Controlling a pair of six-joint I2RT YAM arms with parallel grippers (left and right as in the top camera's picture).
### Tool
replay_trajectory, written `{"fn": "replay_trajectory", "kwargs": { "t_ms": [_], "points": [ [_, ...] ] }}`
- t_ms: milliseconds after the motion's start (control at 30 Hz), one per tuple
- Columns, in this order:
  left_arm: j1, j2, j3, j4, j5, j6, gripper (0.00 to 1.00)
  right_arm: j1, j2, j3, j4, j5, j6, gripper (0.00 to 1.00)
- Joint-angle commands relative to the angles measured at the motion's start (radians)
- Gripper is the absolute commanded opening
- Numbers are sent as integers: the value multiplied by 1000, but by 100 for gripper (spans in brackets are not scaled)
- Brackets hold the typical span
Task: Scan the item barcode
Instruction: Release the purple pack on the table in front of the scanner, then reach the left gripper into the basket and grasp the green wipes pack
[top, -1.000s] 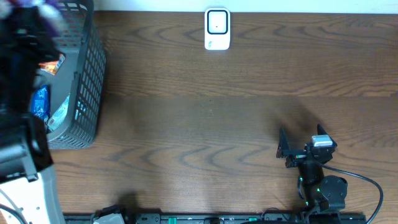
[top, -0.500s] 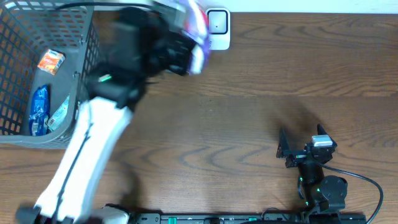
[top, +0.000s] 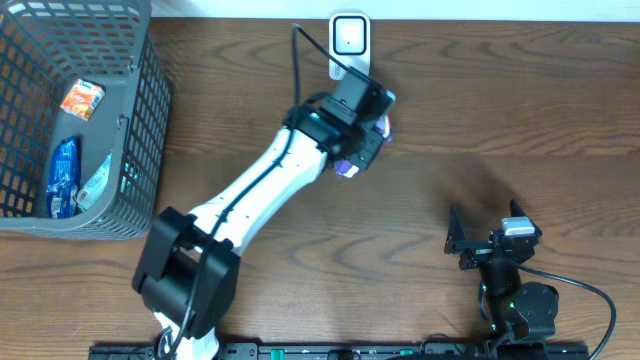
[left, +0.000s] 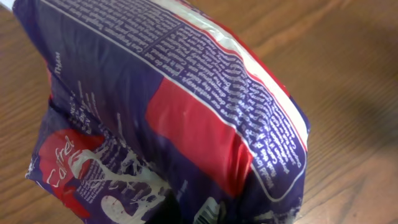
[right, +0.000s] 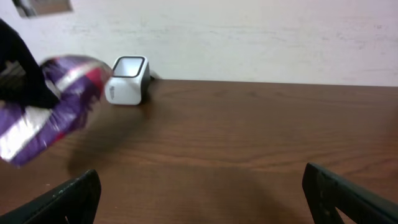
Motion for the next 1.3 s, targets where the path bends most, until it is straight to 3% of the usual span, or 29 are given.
{"fn": "replay_trajectory", "kwargs": {
  "t_ms": [0,67,100,167,400,567,733,933,1133,1267],
  "points": [
    [-36,13,8,1,-47,8,38,5,-4,-2,-4,9,-14,99],
    [-57,13,8,2,-47,8,79,5,-4,-2,-4,9,-14,99],
    [-66,13,8,3,-47,8,87,5,-4,-2,-4,9,-14,99],
    [-82,10,8,11,-48,9,94,5,-4,-2,-4,9,-14,99],
    [-61,-61,33,18,-49,19,95,5,-4,-2,-4,9,-14,99],
    [47,-200,90,26,-54,19,95,5,-4,-2,-4,9,-14,99],
    [260,-355,122,67,-141,-3,95,5,-4,-2,-4,9,-14,99],
    [627,-462,122,80,-291,-155,95,5,-4,-2,-4,9,-14,100],
    [952,-404,122,-16,-290,-199,92,5,-4,-2,-4,9,-14,99],
    [1051,-327,122,-82,-291,-126,92,5,-4,-2,-4,9,-14,99]
  ]
}}
